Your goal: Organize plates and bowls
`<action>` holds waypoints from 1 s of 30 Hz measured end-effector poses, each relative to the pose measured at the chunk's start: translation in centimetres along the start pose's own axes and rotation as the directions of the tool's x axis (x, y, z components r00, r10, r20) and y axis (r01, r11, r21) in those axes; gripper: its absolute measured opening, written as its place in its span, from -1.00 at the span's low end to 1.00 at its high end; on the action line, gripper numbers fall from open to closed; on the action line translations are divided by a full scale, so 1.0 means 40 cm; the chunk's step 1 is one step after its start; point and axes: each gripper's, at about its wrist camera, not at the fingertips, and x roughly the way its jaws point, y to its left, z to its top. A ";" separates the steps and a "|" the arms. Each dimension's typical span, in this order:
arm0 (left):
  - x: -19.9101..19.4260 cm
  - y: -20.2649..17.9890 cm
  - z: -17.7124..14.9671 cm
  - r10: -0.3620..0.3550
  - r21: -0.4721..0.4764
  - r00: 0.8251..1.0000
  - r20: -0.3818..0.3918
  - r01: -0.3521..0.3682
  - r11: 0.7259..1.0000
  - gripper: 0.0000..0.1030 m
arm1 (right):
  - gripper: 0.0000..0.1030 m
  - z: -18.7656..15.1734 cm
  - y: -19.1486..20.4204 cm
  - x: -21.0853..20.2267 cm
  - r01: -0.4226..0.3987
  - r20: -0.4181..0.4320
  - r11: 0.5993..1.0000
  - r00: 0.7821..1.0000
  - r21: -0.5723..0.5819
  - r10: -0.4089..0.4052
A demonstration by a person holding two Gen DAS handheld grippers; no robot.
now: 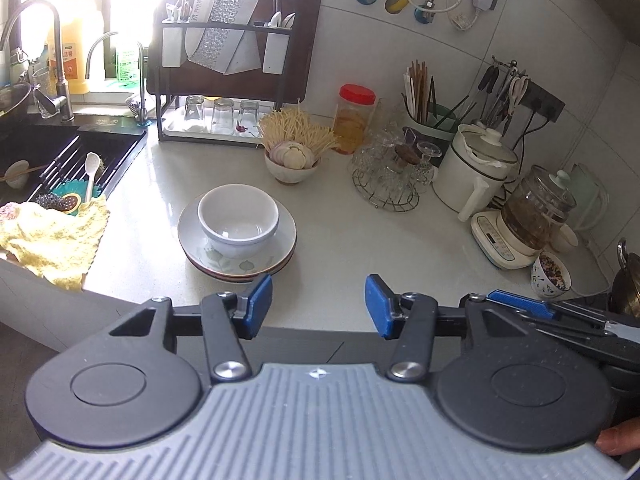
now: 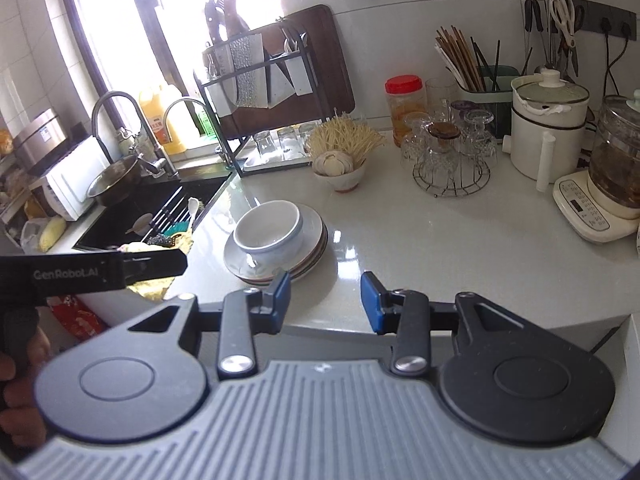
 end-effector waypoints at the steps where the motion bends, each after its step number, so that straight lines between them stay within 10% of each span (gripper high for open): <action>1: -0.007 -0.001 -0.010 0.001 0.000 1.000 0.001 -0.001 1.000 0.12 | -0.19 -0.008 -0.001 -0.007 -0.003 -0.001 1.000 1.000 0.004 0.003; 30: -0.124 -0.035 -0.133 0.094 -0.047 0.994 0.055 -0.092 0.995 0.20 | -0.19 -0.063 -0.023 -0.093 -0.034 0.036 0.999 0.999 0.017 0.034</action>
